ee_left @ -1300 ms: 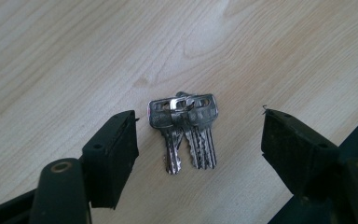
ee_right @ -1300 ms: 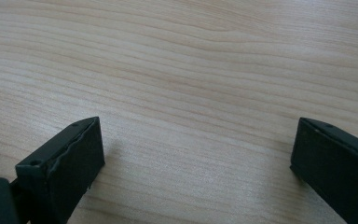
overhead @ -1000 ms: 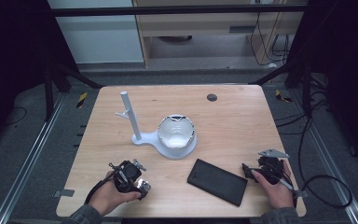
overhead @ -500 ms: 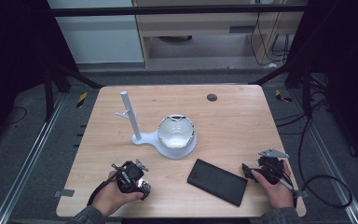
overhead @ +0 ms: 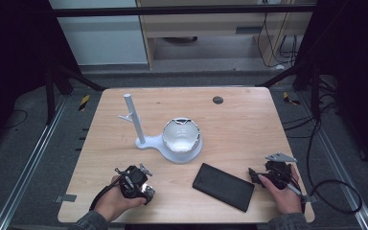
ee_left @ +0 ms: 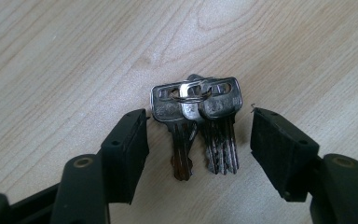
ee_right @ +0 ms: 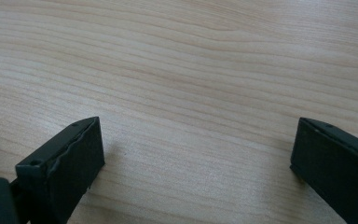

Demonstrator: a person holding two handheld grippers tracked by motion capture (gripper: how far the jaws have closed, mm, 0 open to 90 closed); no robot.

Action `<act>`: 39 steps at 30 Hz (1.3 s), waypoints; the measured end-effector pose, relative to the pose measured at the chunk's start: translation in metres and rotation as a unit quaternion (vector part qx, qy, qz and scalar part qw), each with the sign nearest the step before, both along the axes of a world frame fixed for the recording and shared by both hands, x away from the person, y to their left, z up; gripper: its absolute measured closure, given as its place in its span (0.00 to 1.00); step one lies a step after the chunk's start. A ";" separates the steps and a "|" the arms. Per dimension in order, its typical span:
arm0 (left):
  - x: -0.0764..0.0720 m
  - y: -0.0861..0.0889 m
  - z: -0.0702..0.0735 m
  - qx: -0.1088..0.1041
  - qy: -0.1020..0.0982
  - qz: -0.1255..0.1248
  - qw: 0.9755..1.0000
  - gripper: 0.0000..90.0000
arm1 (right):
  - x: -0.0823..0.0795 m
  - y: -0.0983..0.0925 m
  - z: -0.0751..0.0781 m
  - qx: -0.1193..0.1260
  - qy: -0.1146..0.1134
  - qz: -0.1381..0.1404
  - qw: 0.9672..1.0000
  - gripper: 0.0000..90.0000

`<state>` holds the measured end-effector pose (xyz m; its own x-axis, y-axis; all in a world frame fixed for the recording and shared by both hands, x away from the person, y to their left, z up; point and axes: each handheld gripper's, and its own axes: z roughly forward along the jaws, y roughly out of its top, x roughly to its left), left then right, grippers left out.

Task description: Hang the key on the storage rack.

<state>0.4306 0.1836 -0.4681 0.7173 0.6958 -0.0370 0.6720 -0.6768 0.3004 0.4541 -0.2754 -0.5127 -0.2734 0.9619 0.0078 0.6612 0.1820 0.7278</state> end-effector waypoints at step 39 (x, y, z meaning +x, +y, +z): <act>0.006 0.005 0.009 0.025 -0.025 -0.063 0.997 0.95 | 0.000 0.000 0.000 -0.001 -0.001 0.002 1.000 0.03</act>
<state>0.4364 0.1888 -0.4589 0.7993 0.6000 0.0336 0.5659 -0.7702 0.2941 0.4542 -0.2755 -0.5127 -0.2765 0.9610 0.0063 0.6594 0.1850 0.7287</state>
